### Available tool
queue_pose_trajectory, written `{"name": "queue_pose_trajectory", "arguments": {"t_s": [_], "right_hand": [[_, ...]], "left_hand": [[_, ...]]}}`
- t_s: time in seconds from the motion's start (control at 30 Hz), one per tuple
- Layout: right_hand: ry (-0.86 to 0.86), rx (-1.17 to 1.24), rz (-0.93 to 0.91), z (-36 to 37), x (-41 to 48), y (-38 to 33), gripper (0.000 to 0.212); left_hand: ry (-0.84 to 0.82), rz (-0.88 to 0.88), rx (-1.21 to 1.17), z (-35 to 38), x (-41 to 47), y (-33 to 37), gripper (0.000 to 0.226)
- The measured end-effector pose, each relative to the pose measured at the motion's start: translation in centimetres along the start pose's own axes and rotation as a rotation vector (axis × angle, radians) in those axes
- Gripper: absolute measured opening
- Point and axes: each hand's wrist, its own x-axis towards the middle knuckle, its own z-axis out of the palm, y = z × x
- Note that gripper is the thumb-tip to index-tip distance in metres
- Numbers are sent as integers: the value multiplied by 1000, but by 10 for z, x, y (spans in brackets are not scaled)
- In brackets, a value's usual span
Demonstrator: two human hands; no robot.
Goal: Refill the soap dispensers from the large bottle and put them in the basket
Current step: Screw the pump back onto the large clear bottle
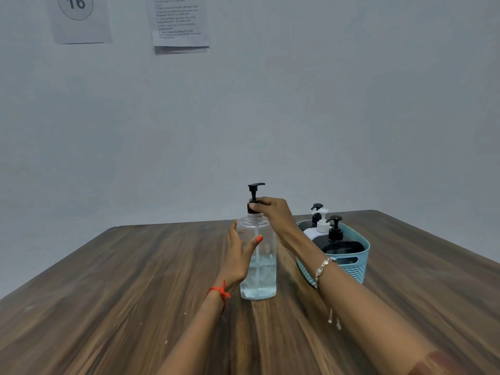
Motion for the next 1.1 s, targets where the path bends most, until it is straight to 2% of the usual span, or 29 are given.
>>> {"name": "queue_pose_trajectory", "arguments": {"t_s": [0.07, 0.23, 0.4, 0.5, 0.67, 0.73, 0.83, 0.93, 1.03, 1.1], "right_hand": [[14, 21, 8, -2, 0, 1, 15], [72, -102, -9, 6, -2, 4, 38], [-61, -23, 30, 0, 0, -4, 16], [-32, 0, 40, -3, -1, -4, 12], [154, -143, -10, 12, -4, 0, 38], [111, -155, -11, 14, -3, 1, 36], [-5, -96, 26, 12, -2, -2, 20], [-39, -2, 61, 4, 0, -4, 18], [-9, 1, 34, 0, 1, -3, 10], [64, -62, 18, 5, 0, 0, 19]], "left_hand": [[0, -1, -6, 1, 0, 2, 56], [-3, -9, -5, 0, 0, 2, 64], [2, -12, 0, 0, -2, 5, 64], [-3, -27, -5, 1, -3, 5, 68], [7, -50, 3, 1, -3, 2, 84], [-1, -46, -1, 0, -3, 2, 79], [4, -38, -14, 0, -4, 5, 68], [38, -25, -2, 1, -2, 6, 58], [46, 2, 22, 2, -1, 6, 55], [48, -3, 30, 2, -2, 6, 58]]}}
